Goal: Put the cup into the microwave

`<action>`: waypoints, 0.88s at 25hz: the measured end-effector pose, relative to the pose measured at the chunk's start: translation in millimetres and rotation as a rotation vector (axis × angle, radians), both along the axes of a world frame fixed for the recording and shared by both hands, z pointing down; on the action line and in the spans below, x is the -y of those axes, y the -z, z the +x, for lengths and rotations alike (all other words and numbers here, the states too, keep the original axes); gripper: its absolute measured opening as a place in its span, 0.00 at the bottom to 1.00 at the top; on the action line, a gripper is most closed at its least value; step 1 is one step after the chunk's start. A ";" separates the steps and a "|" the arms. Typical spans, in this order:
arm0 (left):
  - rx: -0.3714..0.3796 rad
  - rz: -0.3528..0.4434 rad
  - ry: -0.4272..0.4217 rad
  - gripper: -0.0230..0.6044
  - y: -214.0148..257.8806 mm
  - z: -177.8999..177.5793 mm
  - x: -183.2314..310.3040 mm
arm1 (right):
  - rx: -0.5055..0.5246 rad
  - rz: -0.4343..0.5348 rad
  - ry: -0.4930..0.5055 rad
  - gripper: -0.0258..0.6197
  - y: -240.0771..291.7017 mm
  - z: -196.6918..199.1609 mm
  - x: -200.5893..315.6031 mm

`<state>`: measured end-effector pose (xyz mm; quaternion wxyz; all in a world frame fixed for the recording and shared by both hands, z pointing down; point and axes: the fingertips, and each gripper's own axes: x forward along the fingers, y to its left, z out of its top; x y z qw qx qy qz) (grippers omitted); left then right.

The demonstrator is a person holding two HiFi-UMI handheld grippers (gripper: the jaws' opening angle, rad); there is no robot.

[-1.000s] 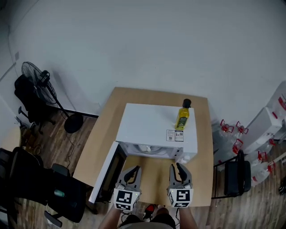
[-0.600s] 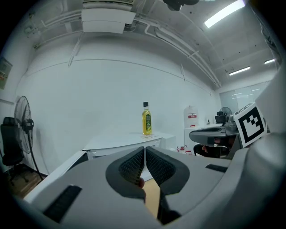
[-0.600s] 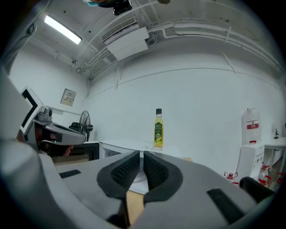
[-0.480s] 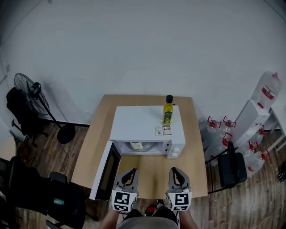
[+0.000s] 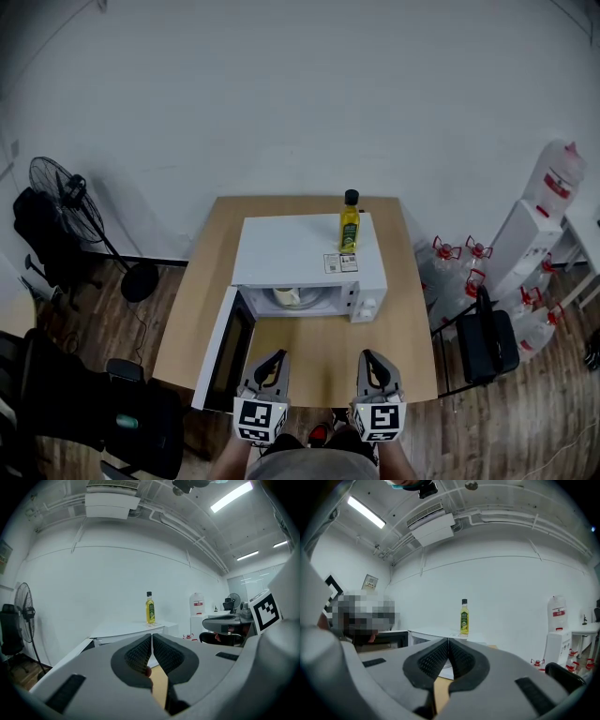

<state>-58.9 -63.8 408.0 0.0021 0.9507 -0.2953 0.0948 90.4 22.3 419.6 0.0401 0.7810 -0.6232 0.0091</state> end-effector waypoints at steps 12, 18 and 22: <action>-0.001 -0.001 -0.003 0.09 -0.9 -0.5 -2.2 | -0.007 -0.010 -0.002 0.07 0.7 -1.7 -2.5; -0.004 -0.002 -0.005 0.09 0.1 0.8 -3.0 | -0.011 -0.016 0.003 0.07 0.1 -2.0 -2.0; -0.003 -0.002 -0.008 0.09 -1.1 2.0 -4.5 | -0.010 -0.018 0.004 0.07 -1.2 -2.4 -2.4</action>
